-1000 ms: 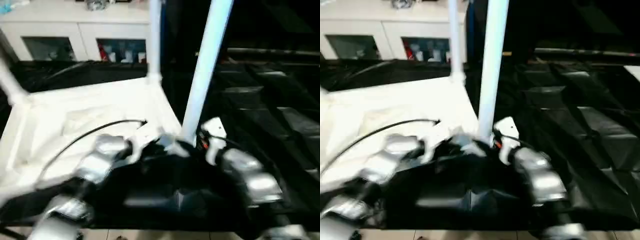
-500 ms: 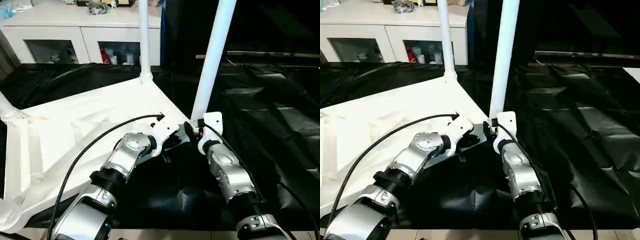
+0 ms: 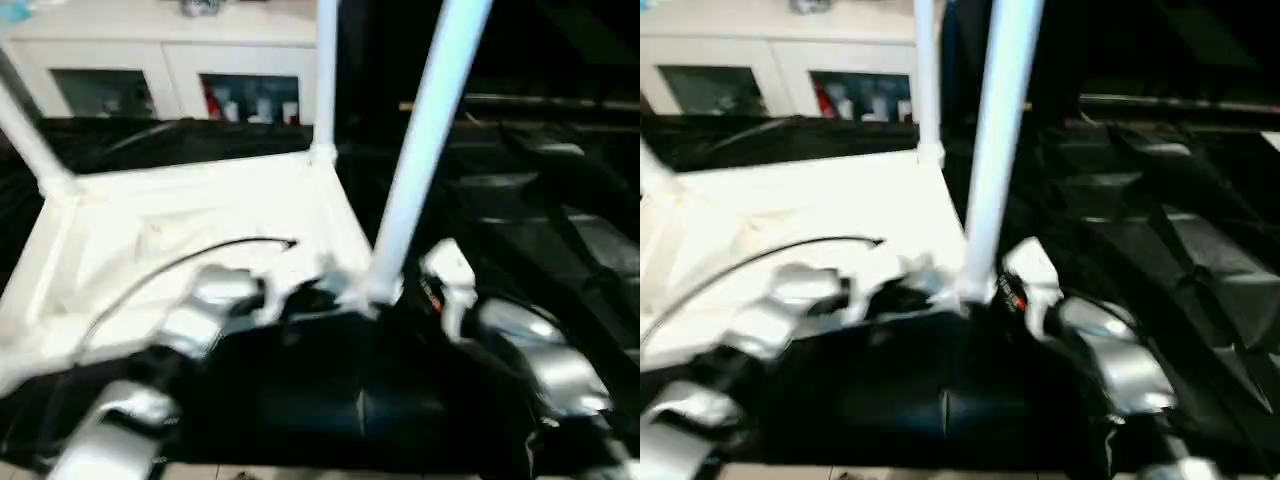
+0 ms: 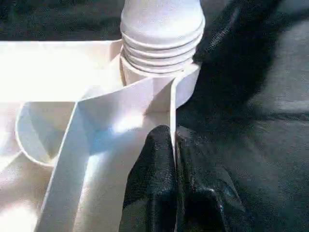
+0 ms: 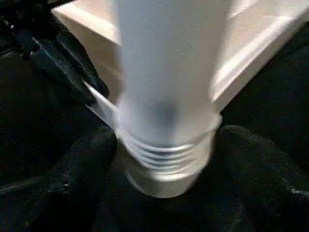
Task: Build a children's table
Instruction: Rotate leg to tighten
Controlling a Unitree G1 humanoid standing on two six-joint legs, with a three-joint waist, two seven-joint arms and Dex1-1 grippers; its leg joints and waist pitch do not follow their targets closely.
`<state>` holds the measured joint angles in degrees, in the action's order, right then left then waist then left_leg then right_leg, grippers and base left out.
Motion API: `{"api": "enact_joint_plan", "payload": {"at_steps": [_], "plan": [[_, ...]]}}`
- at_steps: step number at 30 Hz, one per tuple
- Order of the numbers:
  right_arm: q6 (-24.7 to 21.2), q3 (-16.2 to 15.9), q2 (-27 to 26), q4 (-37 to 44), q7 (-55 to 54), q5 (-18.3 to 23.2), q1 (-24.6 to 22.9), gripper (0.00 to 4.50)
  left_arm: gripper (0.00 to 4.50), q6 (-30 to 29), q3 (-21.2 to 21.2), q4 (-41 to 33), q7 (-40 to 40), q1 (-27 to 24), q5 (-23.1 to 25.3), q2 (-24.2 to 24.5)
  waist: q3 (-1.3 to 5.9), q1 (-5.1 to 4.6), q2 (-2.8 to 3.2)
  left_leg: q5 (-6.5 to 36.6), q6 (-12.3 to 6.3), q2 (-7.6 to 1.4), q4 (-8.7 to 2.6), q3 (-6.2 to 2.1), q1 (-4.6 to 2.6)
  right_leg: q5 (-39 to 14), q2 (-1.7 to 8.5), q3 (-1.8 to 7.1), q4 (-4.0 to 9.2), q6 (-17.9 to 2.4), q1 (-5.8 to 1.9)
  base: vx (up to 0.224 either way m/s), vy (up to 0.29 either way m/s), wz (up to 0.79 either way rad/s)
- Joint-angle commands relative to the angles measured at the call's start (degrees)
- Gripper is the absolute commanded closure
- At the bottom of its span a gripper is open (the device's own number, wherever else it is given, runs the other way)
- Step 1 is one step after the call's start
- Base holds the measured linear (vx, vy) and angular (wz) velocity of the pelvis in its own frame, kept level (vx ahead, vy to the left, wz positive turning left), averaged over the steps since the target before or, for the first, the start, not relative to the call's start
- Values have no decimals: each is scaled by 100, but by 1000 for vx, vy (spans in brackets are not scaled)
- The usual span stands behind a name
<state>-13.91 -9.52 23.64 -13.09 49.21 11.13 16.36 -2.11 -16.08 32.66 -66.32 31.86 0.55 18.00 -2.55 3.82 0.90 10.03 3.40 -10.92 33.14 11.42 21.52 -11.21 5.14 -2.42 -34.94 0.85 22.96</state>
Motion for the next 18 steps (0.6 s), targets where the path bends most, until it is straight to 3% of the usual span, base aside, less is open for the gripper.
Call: {"api": "enact_joint_plan", "payload": {"at_steps": [1, 11, 16, 18], "plan": [[-44, -64, 14, 161, 123, 47, 68, 70, 450, -30, -134, -99, -310, -83, -109, -28, 333, 11, -107, 1096, -466, -213, -337, -85, -50, -977, 278, 196, 428, -1328, -235, 0, 0, 0], [-146, -44, -197, -14, 116, 118, 322, 70, 450, -225, -164, -488, -575, -258, -295, 46, 351, -10, -59, 961, -422, -226, -319, -89, -49, -569, 273, 192, 367, -1466, -247, 0, 0, 0], [-77, -117, -192, -173, 208, 39, 348, 108, 450, -252, -156, -478, -517, -244, -233, 75, 343, -10, -130, 1041, -420, -221, -315, -83, -46, -727, 283, 192, 380, -1443, -250, 0, 0, 0], [-62, -130, -195, -220, 226, 19, 358, 129, 450, -245, -142, -472, -499, -251, -220, 94, 338, -7, -126, 1052, -391, -220, -318, -85, -49, -867, 287, 194, 387, -1394, -245, 0, 0, 0]]}}
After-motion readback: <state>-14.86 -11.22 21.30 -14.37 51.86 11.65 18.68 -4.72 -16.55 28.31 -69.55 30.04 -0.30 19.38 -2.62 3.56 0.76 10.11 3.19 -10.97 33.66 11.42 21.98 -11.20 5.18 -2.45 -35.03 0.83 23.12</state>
